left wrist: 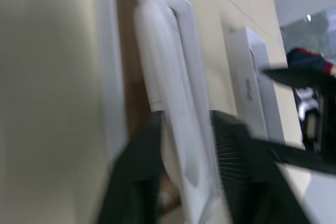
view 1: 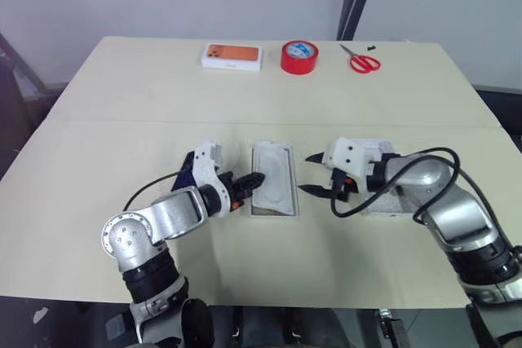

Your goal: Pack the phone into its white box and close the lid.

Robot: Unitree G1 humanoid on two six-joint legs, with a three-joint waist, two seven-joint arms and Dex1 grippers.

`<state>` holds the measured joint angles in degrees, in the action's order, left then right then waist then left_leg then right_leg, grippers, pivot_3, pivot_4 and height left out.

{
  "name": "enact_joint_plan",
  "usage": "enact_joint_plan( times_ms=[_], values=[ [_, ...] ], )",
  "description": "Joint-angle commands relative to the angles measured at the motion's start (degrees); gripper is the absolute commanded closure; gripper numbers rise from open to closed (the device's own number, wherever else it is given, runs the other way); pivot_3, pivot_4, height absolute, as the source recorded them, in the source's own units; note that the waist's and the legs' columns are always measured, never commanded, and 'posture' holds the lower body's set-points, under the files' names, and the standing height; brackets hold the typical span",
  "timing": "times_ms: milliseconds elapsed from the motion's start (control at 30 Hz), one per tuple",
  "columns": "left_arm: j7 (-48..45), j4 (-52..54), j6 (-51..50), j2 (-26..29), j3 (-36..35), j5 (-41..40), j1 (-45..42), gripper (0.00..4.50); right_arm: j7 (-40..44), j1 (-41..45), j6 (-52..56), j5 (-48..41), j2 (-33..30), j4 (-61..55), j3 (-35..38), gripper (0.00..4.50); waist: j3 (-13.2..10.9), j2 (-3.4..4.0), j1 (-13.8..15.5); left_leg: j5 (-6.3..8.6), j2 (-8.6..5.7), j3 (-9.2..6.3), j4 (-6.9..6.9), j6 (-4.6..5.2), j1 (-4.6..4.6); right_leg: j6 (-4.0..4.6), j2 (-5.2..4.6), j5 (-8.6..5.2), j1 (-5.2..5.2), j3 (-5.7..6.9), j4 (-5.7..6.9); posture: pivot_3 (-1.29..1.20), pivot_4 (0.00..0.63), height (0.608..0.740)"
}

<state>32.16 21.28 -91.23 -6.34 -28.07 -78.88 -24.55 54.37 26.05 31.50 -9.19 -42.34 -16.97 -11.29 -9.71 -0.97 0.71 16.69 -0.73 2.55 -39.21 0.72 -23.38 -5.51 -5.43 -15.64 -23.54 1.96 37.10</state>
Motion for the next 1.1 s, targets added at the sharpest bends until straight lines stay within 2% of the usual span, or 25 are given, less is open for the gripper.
enact_joint_plan(
  times_ms=[33, 67, 167, 200, 267, 333, 433, 567, 700, 800, 900, 1100],
  values=[
    [3.53, 0.55, 4.96, 3.8, 4.26, -8.31, 1.43, 1.28, -0.66, 2.13, -1.08, 0.45, 0.96, 0.98, 0.04, 1.21, 0.0, 0.0, -0.05, 0.0, 0.0, -0.01, 0.0, 0.0, 0.0, 0.0, 0.0, 0.0, 0.0, 0.0, 0.0, 0.0, 0.15, 0.719],
    [4.56, 0.45, 6.77, 5.67, 5.57, -10.76, 1.93, 0.84, -0.94, 2.68, -0.72, 0.45, 1.43, 1.6, 0.03, 1.21, 0.0, 0.01, -0.09, 0.0, 0.0, 0.0, 0.0, -0.01, 0.01, 0.0, 0.0, 0.0, 0.0, 0.0, 0.01, 0.0, 0.15, 0.719],
    [6.74, 0.58, 12.75, 12.73, 9.24, -18.01, 3.15, 0.84, -2.91, 5.25, 1.26, 0.42, 3.74, 3.95, 0.02, 1.21, 0.0, 0.01, -0.36, -0.02, 0.02, 0.0, 0.0, -0.03, 0.02, 0.0, 0.01, 0.0, -0.01, -0.01, 0.02, 0.0, 0.15, 0.719],
    [6.98, 0.76, 14.66, 15.57, 10.48, -20.04, 3.4, 0.79, -3.39, 6.04, 2.12, 0.25, 4.63, 4.5, -0.05, 1.46, 0.01, 0.03, -0.31, -0.03, 0.02, -0.01, 0.01, -0.06, 0.02, 0.0, 0.01, 0.0, -0.02, -0.01, 0.04, 0.0, 0.15, 0.719],
    [6.46, 1.29, 17.68, 21.3, 12.29, -23.03, 3.45, 0.76, -3.81, 7.1, 3.88, -0.21, 6.09, 4.79, -0.62, 2.01, 0.01, 0.03, -0.27, -0.04, 0.02, -0.02, 0.02, -0.06, 0.02, 0.01, 0.01, 0.0, -0.02, 0.0, 0.03, 0.0, 0.15, 0.719],
    [4.54, 2.21, 19.72, 26.76, 13.52, -24.63, 3.37, 0.76, -4.45, 8.09, 5.12, 0.12, 7.72, 5.08, -1.84, 3.11, 0.01, 0.03, -0.29, -0.03, 0.01, -0.02, 0.02, -0.06, 0.02, 0.01, 0.0, -0.01, -0.02, 0.0, 0.01, 0.0, 0.15, 0.719],
    [-0.88, 3.76, 22.86, 33.42, 13.54, -23.33, 3.36, 0.76, -7.02, 10.28, 7.14, 1.33, 11.55, 6.73, -3.85, 4.47, 0.01, 0.04, -0.35, -0.04, 0.0, -0.02, 0.03, -0.07, 0.02, 0.02, 0.01, -0.01, -0.02, 0.0, 0.02, 0.0, 0.15, 0.719],
    [-12.95, 6.55, 24.52, 42.24, 12.99, -11.58, 5.5, 0.76, -12.02, 12.32, 8.73, 3.58, 16.85, 10.83, -5.64, 4.47, 0.01, 0.06, -0.77, -0.06, 0.0, 0.0, 0.06, -0.11, 0.02, 0.03, 0.05, -0.01, -0.04, 0.02, 0.02, 0.0, 0.15, 0.719],
    [-27.02, 7.82, 30.38, 49.7, 12.15, 2.07, 11.05, 0.76, -16.65, 14.26, 8.2, 7.05, 21.02, 17.29, -7.93, 4.47, 0.0, 0.08, -1.5, -0.08, 0.0, 0.02, 0.1, -0.13, 0.02, 0.03, 0.09, -0.02, -0.05, 0.02, 0.02, 0.0, 0.15, 0.719],
    [-40.86, 11.26, 37.94, 56.29, 11.69, 14.27, 18.83, 0.76, -19.21, 15.22, 7.66, 8.82, 24.26, 21.7, -9.21, 4.47, -0.02, 0.1, -1.82, -0.08, 0.01, 0.05, 0.14, -0.14, -0.02, 0.04, 0.1, -0.02, -0.13, 0.01, 0.01, 0.0, 0.15, 0.719],
    [-48.33, 12.29, 43.19, 57.82, 11.12, 20.0, 23.79, 0.76, -20.57, 15.53, 7.12, 10.4, 25.62, 24.17, -9.79, 4.47, -0.05, 0.16, -1.83, -0.07, 0.03, 0.17, 0.27, -0.14, -0.03, 0.05, 0.06, -0.03, -0.24, -0.07, 0.01, 0.0, 0.15, 0.719],
    [-53.76, 12.21, 46.83, 57.07, 10.67, 26.3, 28.1, 0.76, -20.57, 14.79, 6.89, 14.07, 23.86, 23.34, -11.94, 4.47, -0.05, 0.16, -1.72, -0.06, 0.04, 0.11, 0.27, -0.13, -0.03, 0.22, -0.05, -0.11, -0.23, -0.07, 0.02, 0.0, 0.15, 0.719]
  ],
)
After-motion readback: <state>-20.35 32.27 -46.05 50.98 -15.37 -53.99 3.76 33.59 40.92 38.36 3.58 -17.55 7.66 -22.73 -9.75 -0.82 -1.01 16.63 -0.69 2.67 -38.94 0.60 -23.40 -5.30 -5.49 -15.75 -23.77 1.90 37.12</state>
